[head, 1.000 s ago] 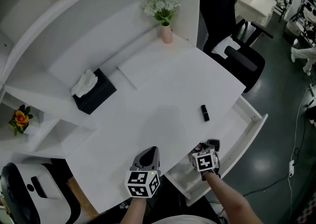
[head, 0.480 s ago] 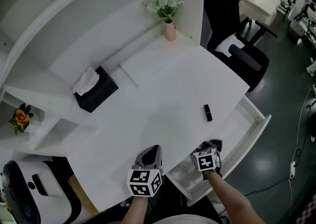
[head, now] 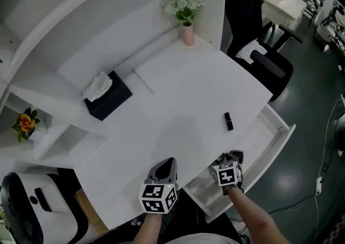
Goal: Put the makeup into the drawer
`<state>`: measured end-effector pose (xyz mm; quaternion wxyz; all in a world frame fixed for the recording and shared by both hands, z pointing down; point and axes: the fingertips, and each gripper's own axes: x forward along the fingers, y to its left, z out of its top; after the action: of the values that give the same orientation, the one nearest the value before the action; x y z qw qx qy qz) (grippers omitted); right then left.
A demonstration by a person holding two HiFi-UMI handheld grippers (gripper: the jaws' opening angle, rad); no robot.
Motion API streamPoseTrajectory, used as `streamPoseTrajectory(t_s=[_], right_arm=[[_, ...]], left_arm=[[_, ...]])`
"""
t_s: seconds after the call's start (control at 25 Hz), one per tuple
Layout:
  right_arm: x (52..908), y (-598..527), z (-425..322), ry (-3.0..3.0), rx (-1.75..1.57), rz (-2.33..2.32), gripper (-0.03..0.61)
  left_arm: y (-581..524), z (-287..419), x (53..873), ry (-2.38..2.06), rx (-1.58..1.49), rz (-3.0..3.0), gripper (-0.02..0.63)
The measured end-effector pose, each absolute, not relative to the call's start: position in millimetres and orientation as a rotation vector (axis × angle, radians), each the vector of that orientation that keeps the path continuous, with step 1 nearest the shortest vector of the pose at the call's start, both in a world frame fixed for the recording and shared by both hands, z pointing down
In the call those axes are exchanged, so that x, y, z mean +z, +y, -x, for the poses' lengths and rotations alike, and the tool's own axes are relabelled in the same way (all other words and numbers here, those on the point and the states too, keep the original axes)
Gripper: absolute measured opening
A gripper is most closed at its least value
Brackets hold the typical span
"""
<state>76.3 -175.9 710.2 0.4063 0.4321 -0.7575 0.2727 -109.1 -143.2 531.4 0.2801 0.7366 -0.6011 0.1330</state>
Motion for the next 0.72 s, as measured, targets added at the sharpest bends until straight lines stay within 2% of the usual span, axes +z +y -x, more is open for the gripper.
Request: streamPoseTrajectory(t_s=[0.72], right_arm=[[605, -158, -86, -2.071, 0.74, -1.369, 0.222]], left_arm=[[-129, 101, 515, -1.523, 0.313, -2.095, 0.002]])
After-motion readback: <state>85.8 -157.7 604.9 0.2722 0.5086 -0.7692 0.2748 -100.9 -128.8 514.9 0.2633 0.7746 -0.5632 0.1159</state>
